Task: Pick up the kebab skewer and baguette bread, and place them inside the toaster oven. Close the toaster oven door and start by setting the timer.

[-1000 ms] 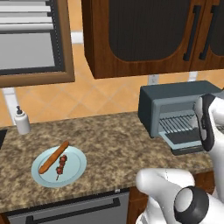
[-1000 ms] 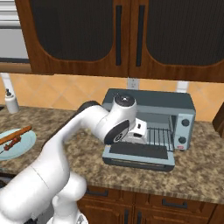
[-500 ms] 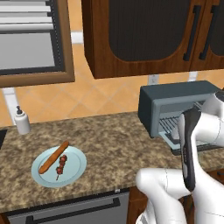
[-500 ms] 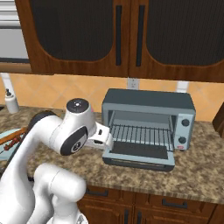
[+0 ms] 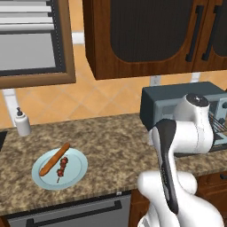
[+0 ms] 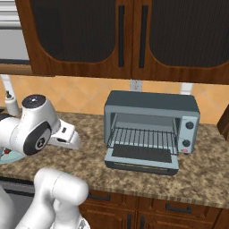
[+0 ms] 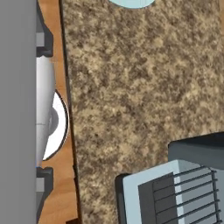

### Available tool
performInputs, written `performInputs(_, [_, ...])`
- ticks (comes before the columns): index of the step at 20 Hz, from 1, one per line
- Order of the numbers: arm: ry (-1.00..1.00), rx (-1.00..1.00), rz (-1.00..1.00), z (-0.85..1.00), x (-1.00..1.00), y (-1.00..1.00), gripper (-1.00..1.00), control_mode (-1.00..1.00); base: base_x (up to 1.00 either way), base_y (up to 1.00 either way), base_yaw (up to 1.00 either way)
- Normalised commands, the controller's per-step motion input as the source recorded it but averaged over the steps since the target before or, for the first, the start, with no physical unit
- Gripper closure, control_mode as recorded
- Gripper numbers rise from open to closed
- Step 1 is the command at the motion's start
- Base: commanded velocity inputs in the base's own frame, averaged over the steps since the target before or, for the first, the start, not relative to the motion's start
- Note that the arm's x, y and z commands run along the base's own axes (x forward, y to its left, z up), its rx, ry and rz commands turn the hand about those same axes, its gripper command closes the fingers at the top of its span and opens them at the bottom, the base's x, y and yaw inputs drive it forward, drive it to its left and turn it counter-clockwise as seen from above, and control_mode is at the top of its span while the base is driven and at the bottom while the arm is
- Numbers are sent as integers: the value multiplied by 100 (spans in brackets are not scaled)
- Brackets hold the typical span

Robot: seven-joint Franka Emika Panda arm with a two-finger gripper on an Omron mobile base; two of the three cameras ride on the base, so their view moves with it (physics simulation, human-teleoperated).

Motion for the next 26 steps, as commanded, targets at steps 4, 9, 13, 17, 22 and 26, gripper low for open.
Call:
performInputs(4, [4,0,-7,0,4,98,-100,-100,0,0,0])
performInputs(9, [3,0,-9,0,35,90,-100,-100,0,0,0])
performInputs(13, [10,0,-10,0,33,83,-100,-100,0,0,0])
performInputs(17, [19,0,-1,0,39,64,-100,-100,0,0,0])
performInputs(22, [26,0,0,-14,10,75,-100,-100,0,0,0])
performInputs(26, [27,0,0,-10,8,68,-100,-100,0,0,0])
